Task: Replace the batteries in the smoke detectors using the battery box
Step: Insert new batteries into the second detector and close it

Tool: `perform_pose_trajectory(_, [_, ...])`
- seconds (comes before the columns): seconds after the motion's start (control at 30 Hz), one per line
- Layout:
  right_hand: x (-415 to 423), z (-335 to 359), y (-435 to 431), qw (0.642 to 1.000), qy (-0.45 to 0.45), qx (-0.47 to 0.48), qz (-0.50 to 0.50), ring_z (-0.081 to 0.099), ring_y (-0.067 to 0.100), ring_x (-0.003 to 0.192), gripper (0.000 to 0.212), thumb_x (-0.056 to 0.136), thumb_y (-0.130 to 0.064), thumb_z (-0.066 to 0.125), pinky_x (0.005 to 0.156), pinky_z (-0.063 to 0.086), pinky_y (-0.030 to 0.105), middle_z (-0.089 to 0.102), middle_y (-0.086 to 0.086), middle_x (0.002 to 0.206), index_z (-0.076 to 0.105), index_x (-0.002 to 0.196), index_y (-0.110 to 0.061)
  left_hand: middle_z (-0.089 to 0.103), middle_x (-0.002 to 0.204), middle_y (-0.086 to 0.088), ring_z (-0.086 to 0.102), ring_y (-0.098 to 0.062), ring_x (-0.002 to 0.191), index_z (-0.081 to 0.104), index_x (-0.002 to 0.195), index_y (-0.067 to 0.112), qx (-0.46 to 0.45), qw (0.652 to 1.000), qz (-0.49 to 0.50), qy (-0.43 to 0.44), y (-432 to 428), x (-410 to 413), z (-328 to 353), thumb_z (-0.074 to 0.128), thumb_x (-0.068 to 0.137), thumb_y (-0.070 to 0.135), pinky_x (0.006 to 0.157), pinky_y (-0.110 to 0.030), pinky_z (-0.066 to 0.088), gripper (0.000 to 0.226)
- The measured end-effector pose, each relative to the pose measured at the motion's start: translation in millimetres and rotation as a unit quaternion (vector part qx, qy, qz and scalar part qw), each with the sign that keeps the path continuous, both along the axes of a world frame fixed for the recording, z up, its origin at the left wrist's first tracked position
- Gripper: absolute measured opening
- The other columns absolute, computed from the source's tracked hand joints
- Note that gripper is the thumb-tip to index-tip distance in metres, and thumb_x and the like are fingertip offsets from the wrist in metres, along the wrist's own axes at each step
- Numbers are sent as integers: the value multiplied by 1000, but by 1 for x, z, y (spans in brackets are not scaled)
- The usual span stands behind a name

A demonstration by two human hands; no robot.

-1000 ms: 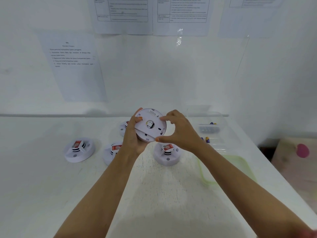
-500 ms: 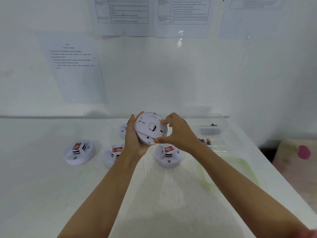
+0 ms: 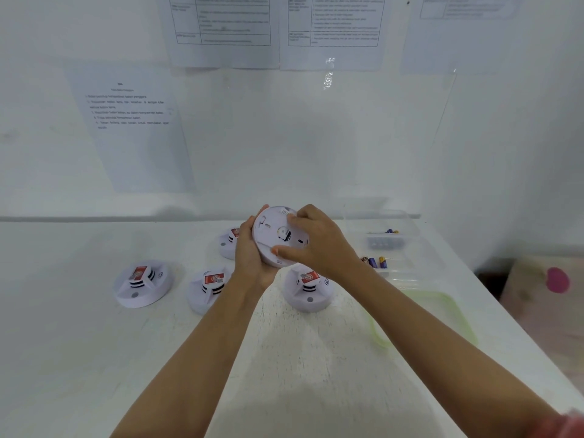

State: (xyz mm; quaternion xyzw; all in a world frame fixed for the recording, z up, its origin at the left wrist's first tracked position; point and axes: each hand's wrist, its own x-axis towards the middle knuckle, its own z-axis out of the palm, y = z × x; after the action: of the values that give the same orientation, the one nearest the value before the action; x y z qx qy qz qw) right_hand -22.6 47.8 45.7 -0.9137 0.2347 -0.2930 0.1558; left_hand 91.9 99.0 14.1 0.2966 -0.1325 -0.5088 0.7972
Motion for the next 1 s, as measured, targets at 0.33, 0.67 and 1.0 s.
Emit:
perform_pose_trajectory(0.33, [8, -15, 8, 987, -133, 62, -67, 51, 29, 79, 47, 67, -30, 79, 68, 43, 34, 54, 19, 85, 63, 86, 9, 59, 119, -13, 58, -28, 103, 56, 120, 21, 8, 999, 43, -9, -10, -2, -5, 34, 96, 37, 79, -39, 52, 36])
perform_pose_trajectory(0.67, [3, -11, 9, 985, -47, 166, -10, 54, 27, 106, 49, 85, -35, 62, 92, 46, 36, 58, 16, 113, 53, 126, -10, 70, 86, -4, 66, -19, 78, 62, 96, 21, 28, 996, 56, -68, -4, -6, -2, 35, 99, 35, 64, -30, 57, 30])
perform_pose_trajectory(1.0, [-7, 6, -19, 821, -206, 526, 79, 57, 30, 105, 56, 91, -9, 52, 80, 54, 39, 51, 12, 125, 31, 135, -36, 64, 89, 5, 59, -10, 89, 60, 88, 21, 105, 934, 50, -339, -8, -15, 31, 33, 102, 29, 82, -24, 46, 32])
